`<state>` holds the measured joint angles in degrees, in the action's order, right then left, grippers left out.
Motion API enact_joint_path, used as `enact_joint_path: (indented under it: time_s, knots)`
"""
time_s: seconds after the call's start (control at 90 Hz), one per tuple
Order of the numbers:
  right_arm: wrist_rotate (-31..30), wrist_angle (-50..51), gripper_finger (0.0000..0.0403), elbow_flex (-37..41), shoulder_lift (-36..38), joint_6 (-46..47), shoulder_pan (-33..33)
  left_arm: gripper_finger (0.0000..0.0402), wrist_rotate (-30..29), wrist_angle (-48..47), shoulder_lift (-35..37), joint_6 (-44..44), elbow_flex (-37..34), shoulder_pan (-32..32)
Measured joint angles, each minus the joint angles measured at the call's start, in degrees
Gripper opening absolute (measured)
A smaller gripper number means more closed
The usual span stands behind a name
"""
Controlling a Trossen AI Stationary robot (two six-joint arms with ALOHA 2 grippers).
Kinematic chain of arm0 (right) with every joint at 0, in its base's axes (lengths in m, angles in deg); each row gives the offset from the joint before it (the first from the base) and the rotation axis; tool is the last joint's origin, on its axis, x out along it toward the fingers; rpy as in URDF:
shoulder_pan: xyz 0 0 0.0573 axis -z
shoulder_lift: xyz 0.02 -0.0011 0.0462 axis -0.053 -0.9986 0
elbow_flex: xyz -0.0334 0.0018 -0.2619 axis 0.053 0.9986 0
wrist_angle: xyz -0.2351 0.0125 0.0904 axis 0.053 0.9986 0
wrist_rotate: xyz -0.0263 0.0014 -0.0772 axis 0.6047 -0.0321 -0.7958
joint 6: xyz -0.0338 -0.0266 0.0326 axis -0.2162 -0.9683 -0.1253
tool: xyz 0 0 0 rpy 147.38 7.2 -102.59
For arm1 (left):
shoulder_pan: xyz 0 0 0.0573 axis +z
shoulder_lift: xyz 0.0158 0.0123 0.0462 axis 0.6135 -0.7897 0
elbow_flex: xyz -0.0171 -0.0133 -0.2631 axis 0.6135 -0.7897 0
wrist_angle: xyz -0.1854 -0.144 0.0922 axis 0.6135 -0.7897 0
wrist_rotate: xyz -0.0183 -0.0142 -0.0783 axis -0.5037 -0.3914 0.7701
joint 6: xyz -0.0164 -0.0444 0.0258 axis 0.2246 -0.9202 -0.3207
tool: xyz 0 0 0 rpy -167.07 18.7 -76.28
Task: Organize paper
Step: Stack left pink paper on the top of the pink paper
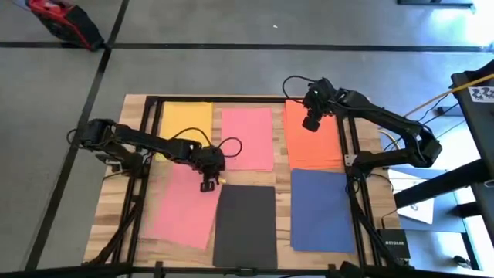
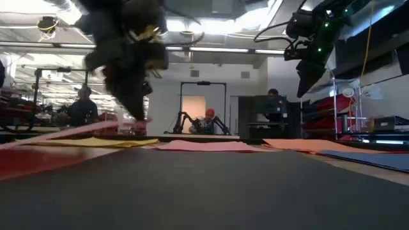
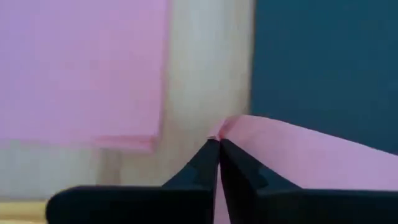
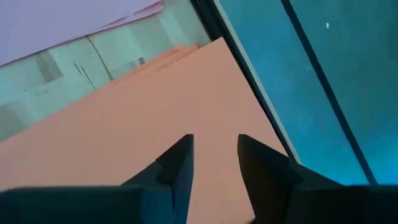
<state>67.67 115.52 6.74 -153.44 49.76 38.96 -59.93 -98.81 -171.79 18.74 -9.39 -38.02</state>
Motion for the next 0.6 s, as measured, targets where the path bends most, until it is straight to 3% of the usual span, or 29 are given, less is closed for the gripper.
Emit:
enact_joint_path:
  time_s: [0.356,0.6]
  knots:
    - [0.59,-0.17,0.0115,0.0,0.0,0.09,0.0,0.0,-0.67,8.93,-0.56,5.97,7.57,10.39]
    - [0.59,-0.22,0.0115,0.0,0.0,0.22,0.0,0.0,-0.52,11.61,-6.87,10.88,12.36,15.28]
